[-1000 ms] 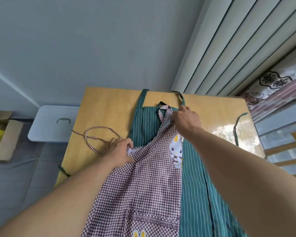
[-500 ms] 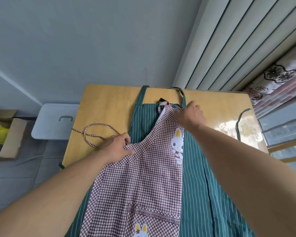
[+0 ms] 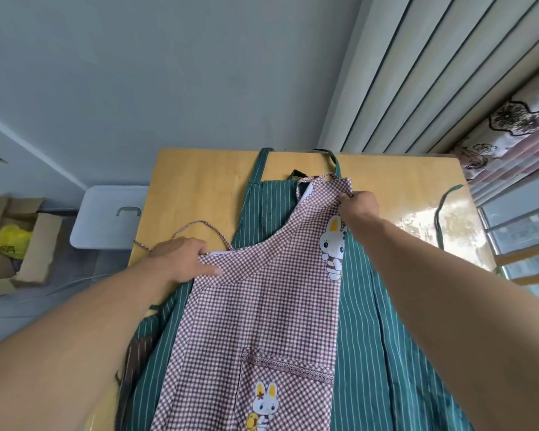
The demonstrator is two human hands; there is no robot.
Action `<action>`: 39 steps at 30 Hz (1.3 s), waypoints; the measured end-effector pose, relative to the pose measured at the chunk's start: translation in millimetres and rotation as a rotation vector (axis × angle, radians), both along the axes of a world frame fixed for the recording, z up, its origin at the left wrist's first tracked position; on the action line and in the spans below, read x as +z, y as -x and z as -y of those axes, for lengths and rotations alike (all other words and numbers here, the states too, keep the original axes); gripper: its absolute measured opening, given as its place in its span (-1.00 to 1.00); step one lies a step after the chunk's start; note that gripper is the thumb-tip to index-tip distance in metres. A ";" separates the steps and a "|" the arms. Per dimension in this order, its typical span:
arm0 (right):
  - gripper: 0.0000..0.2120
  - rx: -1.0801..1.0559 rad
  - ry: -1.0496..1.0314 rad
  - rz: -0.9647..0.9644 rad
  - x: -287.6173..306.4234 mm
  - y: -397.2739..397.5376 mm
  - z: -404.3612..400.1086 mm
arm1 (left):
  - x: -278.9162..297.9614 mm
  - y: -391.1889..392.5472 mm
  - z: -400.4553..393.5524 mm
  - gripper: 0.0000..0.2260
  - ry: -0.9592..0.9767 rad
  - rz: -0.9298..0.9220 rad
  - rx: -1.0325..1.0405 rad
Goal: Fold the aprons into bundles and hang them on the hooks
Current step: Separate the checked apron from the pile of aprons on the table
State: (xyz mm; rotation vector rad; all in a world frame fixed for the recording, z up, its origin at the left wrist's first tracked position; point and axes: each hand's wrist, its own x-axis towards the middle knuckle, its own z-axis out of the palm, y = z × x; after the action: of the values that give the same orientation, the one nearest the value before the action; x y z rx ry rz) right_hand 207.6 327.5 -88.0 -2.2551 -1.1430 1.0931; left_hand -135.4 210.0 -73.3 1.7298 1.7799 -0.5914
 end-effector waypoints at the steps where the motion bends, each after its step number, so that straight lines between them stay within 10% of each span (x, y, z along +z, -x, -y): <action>1: -0.73 0.003 0.010 -0.009 -1.2 -0.9 1.0 | 2.0 10.4 1.6 -0.59 0.012 -0.037 0.004; 11: -0.38 0.109 0.020 0.004 15.5 7.1 67.0 | 4.2 160.7 14.9 -0.42 -0.248 -0.367 0.278; 16: -0.33 0.115 -0.133 0.168 17.2 14.6 174.4 | 13.5 77.4 69.5 -0.54 -0.500 0.050 0.110; 22: -0.33 -0.036 -0.024 0.174 16.3 46.0 349.9 | 11.0 -10.4 183.3 -0.46 -0.341 0.409 -0.030; 29: -0.58 0.039 0.278 0.080 -9.4 58.1 470.8 | -1.7 -14.1 265.7 -0.23 -0.146 0.304 -0.389; 39: -0.84 0.150 0.650 -0.143 18.5 57.6 582.5 | -16.4 -36.2 303.0 -0.07 -0.021 0.192 -0.379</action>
State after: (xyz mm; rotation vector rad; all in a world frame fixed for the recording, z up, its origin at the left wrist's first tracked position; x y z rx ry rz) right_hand 150.0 -254.9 -69.5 -2.5129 -1.0076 1.8728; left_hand -99.2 -93.0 -89.7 2.0809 1.3416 -0.5378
